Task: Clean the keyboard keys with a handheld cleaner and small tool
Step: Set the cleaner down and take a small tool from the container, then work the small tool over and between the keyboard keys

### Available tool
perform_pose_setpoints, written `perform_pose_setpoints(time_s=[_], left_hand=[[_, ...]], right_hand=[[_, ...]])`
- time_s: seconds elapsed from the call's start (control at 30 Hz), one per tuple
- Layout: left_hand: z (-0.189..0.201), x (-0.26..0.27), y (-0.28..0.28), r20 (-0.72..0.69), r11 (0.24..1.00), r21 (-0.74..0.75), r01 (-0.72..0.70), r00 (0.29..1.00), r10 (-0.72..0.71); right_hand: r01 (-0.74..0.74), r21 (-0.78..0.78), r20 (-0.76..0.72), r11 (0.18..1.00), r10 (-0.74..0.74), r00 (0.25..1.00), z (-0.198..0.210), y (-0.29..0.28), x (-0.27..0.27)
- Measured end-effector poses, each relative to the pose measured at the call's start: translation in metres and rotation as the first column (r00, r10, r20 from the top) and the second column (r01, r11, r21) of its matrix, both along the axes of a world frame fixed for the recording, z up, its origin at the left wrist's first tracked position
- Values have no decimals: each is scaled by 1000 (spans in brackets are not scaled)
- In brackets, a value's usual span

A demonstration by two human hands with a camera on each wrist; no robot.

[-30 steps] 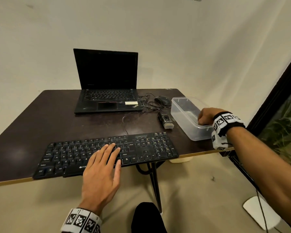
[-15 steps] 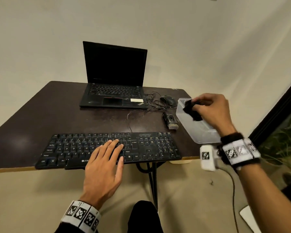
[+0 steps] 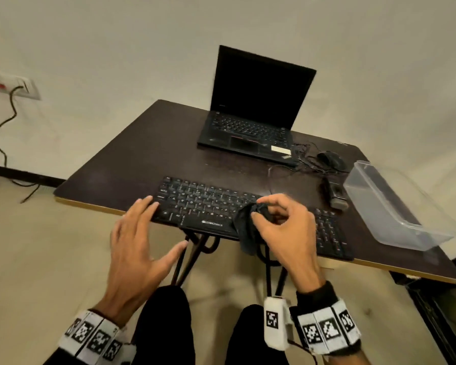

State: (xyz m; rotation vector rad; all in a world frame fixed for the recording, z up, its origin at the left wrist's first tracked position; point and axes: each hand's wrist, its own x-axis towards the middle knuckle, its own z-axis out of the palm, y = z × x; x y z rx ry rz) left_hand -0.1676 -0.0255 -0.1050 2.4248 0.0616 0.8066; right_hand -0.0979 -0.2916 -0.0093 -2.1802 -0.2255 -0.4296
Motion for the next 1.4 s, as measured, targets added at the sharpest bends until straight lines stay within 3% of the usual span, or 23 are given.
perform_pose_setpoints(time_s=[0.1,0.17,0.27,0.37,0.7,0.8,0.93,1.17,1.4], left_hand=[[-8,2,18,-69,994,-109,6,998,-13],[-10,3,15,-42,987,-161,13,999,-20],[-11,6,11,-5,968,-251,-3,1000,2],[-12,7,10,-5,969,-248,-1,1000,-1],[-13,17,3,70,918,-397,-13,997,44],[-16,20,6,99,921,-390,-6,994,48],[-23,22,6,131,932,-363,11,991,40],[-27,25,4,154,943,-332,-7,986,61],[-21,25,2,128,945,-327,-30,989,75]], right_hand=[[-57,-107,69,993,65,996,-20,31,-6],[-110,-170,108,979,129,986,-32,40,-10],[-190,-218,94,957,214,972,-44,39,-16],[-203,-267,85,942,233,969,-50,27,-12],[-136,-82,201,987,150,968,-41,61,6],[-226,-119,221,967,247,944,-36,112,4],[-248,-309,206,918,320,925,-39,156,3],[-278,-410,184,869,377,908,-36,138,4],[-96,-329,260,939,188,947,-43,106,-11]])
